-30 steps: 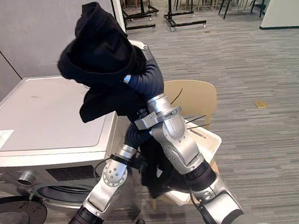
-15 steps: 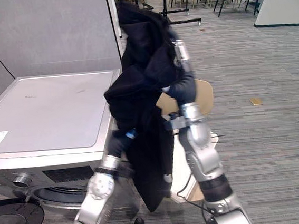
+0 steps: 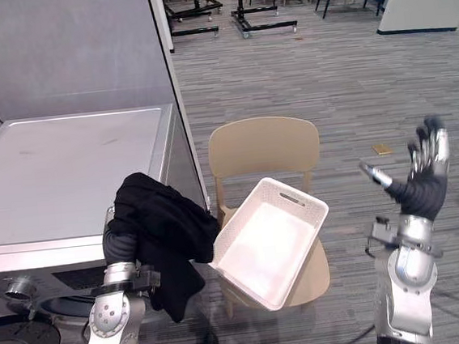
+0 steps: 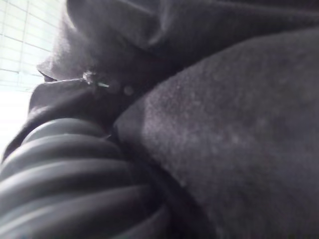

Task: Pick up the laundry basket with both hands and put the clothes into the washing machine.

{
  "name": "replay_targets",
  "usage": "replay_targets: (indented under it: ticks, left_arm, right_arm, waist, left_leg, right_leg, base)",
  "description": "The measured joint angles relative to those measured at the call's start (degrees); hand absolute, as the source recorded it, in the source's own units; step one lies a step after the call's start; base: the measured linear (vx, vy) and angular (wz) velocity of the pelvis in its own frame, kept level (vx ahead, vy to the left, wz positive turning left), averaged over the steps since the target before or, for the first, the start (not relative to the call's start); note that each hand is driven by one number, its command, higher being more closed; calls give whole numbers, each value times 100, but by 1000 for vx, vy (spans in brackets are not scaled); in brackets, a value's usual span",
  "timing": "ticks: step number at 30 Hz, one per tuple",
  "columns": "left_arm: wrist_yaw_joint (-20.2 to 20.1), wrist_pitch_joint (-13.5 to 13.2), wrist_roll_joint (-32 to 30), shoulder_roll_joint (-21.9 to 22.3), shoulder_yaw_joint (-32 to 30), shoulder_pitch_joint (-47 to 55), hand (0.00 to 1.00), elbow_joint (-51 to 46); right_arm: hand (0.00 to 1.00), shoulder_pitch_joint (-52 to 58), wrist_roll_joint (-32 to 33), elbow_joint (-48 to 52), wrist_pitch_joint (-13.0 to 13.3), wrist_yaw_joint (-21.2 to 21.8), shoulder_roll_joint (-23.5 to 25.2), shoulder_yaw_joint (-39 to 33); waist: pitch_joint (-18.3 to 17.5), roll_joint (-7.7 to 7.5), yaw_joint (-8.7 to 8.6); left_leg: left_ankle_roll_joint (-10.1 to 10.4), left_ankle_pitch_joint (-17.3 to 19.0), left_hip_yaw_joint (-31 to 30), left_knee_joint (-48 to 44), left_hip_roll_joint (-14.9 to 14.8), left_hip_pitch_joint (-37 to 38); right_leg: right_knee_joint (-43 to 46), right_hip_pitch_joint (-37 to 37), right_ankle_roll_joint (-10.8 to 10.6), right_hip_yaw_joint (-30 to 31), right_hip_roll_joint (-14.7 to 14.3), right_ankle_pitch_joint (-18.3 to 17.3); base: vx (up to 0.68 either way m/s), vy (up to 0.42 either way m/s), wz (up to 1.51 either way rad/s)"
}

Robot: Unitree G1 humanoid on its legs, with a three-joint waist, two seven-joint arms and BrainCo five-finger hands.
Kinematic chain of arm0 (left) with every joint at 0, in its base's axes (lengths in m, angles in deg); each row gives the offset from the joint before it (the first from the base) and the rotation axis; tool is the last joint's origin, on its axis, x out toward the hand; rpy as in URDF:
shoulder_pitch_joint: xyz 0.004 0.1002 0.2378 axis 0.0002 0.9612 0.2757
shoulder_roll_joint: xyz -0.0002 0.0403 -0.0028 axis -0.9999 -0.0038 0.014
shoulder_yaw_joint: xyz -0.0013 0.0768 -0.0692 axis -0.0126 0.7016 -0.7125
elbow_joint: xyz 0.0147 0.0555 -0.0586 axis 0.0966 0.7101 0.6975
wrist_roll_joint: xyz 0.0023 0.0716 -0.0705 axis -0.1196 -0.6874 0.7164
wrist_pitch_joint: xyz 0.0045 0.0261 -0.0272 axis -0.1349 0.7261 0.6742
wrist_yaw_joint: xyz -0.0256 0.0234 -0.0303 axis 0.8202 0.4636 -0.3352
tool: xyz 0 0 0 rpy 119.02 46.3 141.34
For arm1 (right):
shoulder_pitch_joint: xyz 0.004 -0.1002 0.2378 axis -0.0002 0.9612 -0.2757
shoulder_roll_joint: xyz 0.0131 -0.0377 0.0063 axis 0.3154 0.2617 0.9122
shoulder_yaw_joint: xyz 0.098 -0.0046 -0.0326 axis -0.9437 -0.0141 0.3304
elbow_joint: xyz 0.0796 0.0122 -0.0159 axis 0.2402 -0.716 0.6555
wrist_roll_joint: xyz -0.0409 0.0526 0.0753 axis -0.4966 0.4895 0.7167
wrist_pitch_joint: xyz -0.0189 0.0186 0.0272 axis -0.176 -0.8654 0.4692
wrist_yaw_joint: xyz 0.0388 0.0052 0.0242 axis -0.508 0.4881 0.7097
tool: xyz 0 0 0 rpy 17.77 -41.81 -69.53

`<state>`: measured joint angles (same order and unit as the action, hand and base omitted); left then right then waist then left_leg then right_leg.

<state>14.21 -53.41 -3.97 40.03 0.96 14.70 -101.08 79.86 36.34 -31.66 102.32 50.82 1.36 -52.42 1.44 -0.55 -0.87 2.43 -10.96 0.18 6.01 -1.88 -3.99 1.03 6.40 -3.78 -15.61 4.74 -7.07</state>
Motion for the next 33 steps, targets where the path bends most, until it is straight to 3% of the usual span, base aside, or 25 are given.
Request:
replay_targets:
  ticks: [4, 5, 12, 16, 20, 26, 27, 29, 31, 33]
  left_arm:
    - [-235, 0, 201, 111, 12, 274, 100, -8]
    - [-345, 2, 234, 141, 23, 461, 100, -8]
    - [-655, 22, 537, 64, 310, 622, 100, 452]
    - [-759, 219, 608, 28, 594, 631, 100, 1434]
    - [-772, 353, 622, -71, 634, 644, 100, 1769]
    - [-799, 347, 564, -119, 809, 577, 100, 1797]
    - [-799, 343, 561, -110, 865, 575, 100, 1797]
    - [-793, 344, 498, -10, 1093, 467, 100, 1798]
    - [-717, 343, 462, 82, 1209, 383, 100, 1757]
    - [-529, 348, 458, 213, 1230, 208, 100, 1749]
  right_arm:
    - [0, 536, -490, -1087, -312, -25, 227, -171]
    - [0, 643, -667, -1755, -391, -20, 342, -264]
    - [0, 735, -568, -4165, -602, -191, 622, -606]
    - [0, 621, -391, -5328, -723, -238, 716, -446]
    - [0, 471, -184, -5790, -905, -138, 898, -53]
    - [0, 273, 93, -5860, -917, -127, 1018, 378]
    - [0, 267, 101, -5881, -917, -131, 1009, 411]
    - [0, 256, 101, -5886, -916, -184, 978, 426]
    - [0, 273, 100, -5879, -917, -247, 967, 427]
    - [0, 125, 98, -5836, -905, -357, 922, 409]
  waist:
    - [-5, 9, -69]
    - [-4, 14, -139]
    - [-11, 66, -142]
    - [28, 108, -128]
    - [127, 75, -14]
    - [323, -64, 165]
    - [335, -90, 168]
    - [371, -101, 171]
    - [395, -134, 186]
    - [448, -111, 148]
  left_leg:
    - [0, 5, 1, 0, -6, -60]
    - [12, 27, 4, 0, -7, -62]
    - [-11, 51, 11, 0, -16, -60]
    - [-54, 115, 48, 0, 0, -9]
    - [-46, 150, 155, -1, -8, -12]
    - [-64, 157, -31, -5, 102, -224]
    - [-70, 149, -164, -10, 141, -281]
    - [-107, -92, -585, -51, 329, -506]
    - [-140, -164, -774, -79, 434, -624]
    - [-1176, 525, -195, -268, 468, -1019]
  right_leg:
    - [6, -69, -1, 5, -6, -2]
    - [3, -72, -2, 5, -6, -2]
    - [16, -79, -22, 36, 4, -15]
    - [94, -65, -109, 43, 51, -95]
    - [400, -229, -144, 48, 111, -258]
    - [945, -482, -214, 256, 110, -638]
    - [998, -501, -192, 327, 73, -704]
    - [1335, -642, 46, 280, 107, -846]
    - [1623, -794, 91, 99, 177, -1027]
    - [1873, -931, 212, -418, 307, -1066]
  base:
    - [-3, -8, -2]
    - [0, 0, 0]
    - [-1, -2, 0]
    - [0, 0, 0]
    - [-8, -8, -6]
    - [16, -18, 16]
    - [97, -56, 74]
    - [106, -48, 114]
    - [41, -47, 111]
    - [-41, -70, 151]
